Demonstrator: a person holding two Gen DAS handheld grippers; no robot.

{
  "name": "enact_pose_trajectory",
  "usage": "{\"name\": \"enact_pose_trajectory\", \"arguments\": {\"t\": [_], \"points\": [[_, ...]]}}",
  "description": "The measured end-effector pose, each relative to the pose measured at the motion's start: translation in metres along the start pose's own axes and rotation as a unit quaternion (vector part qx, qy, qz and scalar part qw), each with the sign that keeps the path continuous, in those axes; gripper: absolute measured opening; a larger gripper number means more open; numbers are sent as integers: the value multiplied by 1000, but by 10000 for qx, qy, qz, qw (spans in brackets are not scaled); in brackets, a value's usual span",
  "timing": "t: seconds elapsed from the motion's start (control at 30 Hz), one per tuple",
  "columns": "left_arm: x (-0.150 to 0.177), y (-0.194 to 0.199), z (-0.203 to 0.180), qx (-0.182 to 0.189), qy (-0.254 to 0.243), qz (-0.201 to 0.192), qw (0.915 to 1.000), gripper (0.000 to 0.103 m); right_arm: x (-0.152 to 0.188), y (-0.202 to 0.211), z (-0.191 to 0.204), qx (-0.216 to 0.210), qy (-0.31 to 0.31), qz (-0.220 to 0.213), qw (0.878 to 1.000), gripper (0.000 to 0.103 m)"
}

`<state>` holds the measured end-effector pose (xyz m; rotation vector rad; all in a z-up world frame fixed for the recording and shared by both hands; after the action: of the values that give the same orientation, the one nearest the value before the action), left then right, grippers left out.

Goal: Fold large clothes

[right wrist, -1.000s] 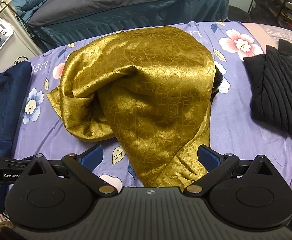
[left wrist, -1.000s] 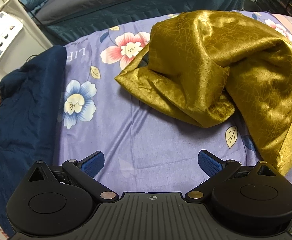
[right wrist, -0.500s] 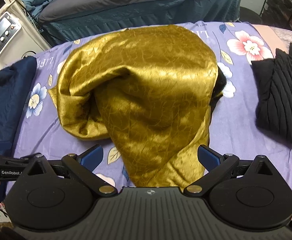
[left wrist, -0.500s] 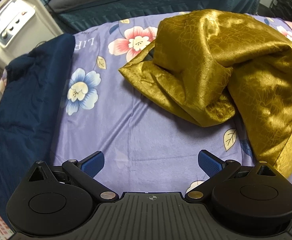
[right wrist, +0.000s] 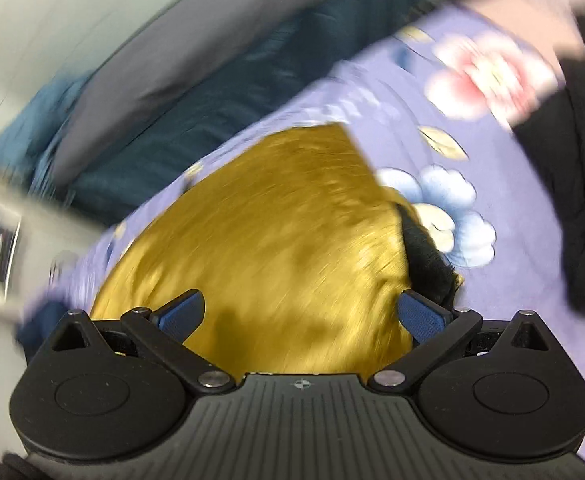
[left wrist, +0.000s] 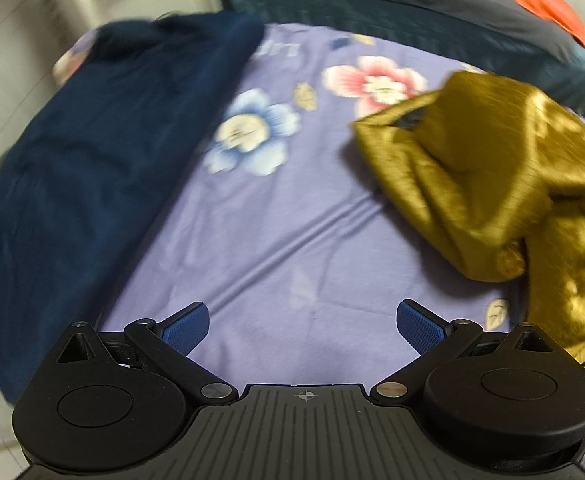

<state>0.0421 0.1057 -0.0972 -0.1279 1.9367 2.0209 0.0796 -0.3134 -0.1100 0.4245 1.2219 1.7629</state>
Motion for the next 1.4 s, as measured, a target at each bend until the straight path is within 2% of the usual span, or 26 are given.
{"name": "enact_pose_trajectory", "arguments": {"t": [0.07,0.13,0.17,0.23,0.27,0.33,0.4,0.47,0.57,0.6,0.67,0.73,0.77,0.8,0.83,0.9,0.97,1.03,1.1,1.13,1.2,1.27,1.3,1.33,1.4], "points": [[9,1,14,-19,218,31,9998,103,-5,-19,-4,22,-298,16,9996,90],[19,1,25,-14,396,57,9992,103,4,-28,11,-11,-137,56,9999,75],[23,2,30,5,487,67,9988,103,11,-28,24,-20,125,-38,9999,68],[29,3,39,10,696,58,9976,103,32,-24,62,-164,953,-192,9951,30],[30,4,45,-14,818,12,9967,103,45,-20,82,-320,1333,-197,9904,22],[26,9,56,-120,1033,-160,9944,103,80,-11,125,-966,1830,49,9783,11],[16,18,65,-173,1147,-395,9925,103,119,1,162,-1581,2211,452,9613,10],[0,32,73,-219,1187,-711,9901,103,166,16,195,-2053,2778,761,9353,8],[-26,54,84,-309,1172,-1144,9860,103,257,39,222,-2632,3644,1557,8796,8],[-33,59,86,-308,1161,-1217,9853,103,286,43,222,-2669,3965,1758,8606,9],[-45,65,86,-273,1131,-1324,9843,103,330,42,209,-2508,4451,2029,8354,12],[-50,66,81,-230,1041,-1344,9852,103,354,33,189,-2288,4696,2248,8225,26],[-52,65,77,-228,964,-1321,9863,103,359,27,178,-2156,4732,2321,8220,30],[-53,64,71,-218,881,-1296,9874,103,360,23,166,-2008,4733,2399,8235,40],[-54,63,65,-183,803,-1286,9883,103,357,21,156,-1914,4682,2453,8270,55],[-55,62,51,-97,650,-1337,9888,103,341,28,141,-1939,4416,2430,8416,73],[-60,68,34,-47,430,-1514,9875,103,319,46,130,-2112,4150,2225,8565,79],[-71,79,13,3,56,-1814,9834,103,290,65,121,-2302,3908,1910,8705,89],[-83,82,-17,159,-496,-1916,9801,103,262,79,108,-2325,3659,1470,8891,94],[-88,80,-34,256,-761,-1890,9787,103,246,83,98,-2195,3504,1201,9026,94],[-94,74,-72,507,-1250,-1796,9744,103,213,80,69,-1800,3082,857,9302,94],[-93,65,-113,774,-1737,-1710,9667,103,183,75,33,-1386,2359,659,9596,90],[-91,61,-133,857,-1988,-1662,9620,103,165,72,12,-1205,1917,585,9723,89],[-90,56,-152,936,-2259,-1648,9555,103,162,64,-2,-1079,1497,490,9816,89],[-91,49,-190,1057,-2853,-1705,9372,103,145,53,-44,-854,755,342,9929,88]]}}
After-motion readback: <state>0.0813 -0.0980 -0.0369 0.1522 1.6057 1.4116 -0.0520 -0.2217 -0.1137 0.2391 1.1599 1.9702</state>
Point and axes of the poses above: each gripper's, at about its wrist camera, not at the fingertips, and y roughly against the way its jaws point, z to its left, x to its underside, the point moved 10 cm from there along -y, roughly the way its jaws point, and after that the axes turned 9 degrees about -y, right-handed, at the moved point
